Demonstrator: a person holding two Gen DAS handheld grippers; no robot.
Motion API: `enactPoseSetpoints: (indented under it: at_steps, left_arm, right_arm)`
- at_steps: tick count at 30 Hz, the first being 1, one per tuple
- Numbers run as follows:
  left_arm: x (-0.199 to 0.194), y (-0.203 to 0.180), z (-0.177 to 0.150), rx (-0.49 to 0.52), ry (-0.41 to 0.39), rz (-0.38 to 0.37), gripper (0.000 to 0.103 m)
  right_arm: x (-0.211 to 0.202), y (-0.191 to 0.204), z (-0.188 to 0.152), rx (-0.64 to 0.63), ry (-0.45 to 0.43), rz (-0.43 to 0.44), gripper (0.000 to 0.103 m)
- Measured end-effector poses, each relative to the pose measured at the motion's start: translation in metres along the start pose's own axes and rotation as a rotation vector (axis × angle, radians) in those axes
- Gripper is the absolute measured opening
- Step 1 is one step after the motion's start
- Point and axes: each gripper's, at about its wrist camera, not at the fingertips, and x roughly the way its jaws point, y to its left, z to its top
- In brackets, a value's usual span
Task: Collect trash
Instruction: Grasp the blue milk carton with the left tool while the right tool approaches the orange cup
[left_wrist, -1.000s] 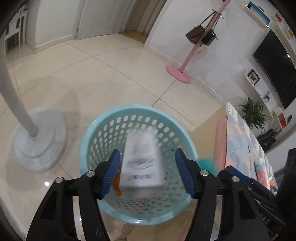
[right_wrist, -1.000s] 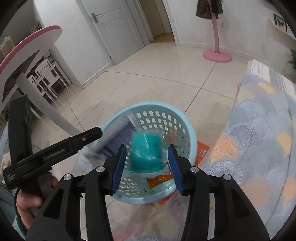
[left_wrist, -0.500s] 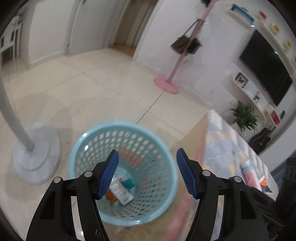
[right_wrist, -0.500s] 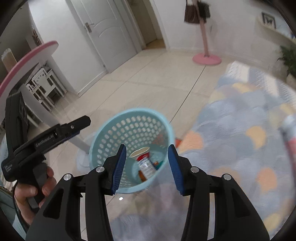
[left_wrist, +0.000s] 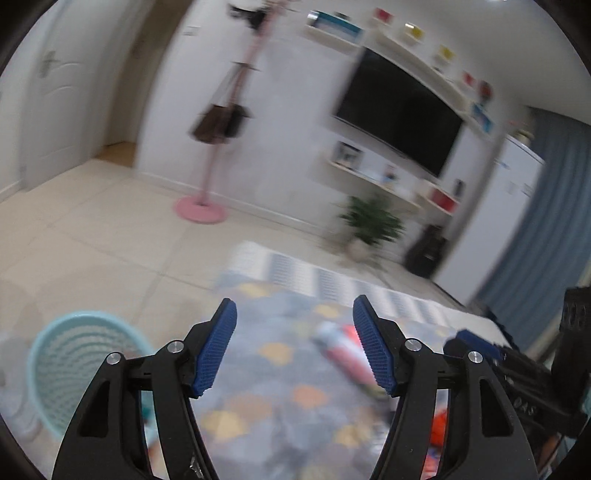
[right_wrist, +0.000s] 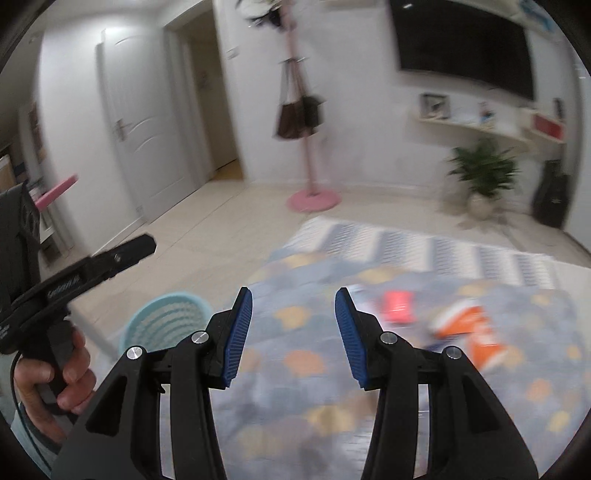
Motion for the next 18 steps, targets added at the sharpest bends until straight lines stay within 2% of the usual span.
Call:
enactPoseSetpoints:
  at_steps: [4,8,13,18]
  left_arm:
    - [0.034,-0.058,-0.016,0.091,0.057,-0.070,0.065]
    - [0.069,-0.098,-0.036,0.149,0.135,-0.124,0.065]
    - [0.127,-0.113,-0.062,0.179,0.263,-0.128,0.065]
    - [0.168,-0.118,-0.084,0.173,0.359,-0.141,0.064]
  right_arm:
    - [-0.026,-0.051,-0.003,0.033,-0.027,-0.096,0.044]
    - [-0.027,-0.105,-0.010,0.094,-0.030,-0.158,0.044]
    - [-0.008,-0.158,-0.020,0.149,0.005,-0.204,0.044]
    - [0.040,-0.202,-0.035,0.180,0.112,-0.187,0.038]
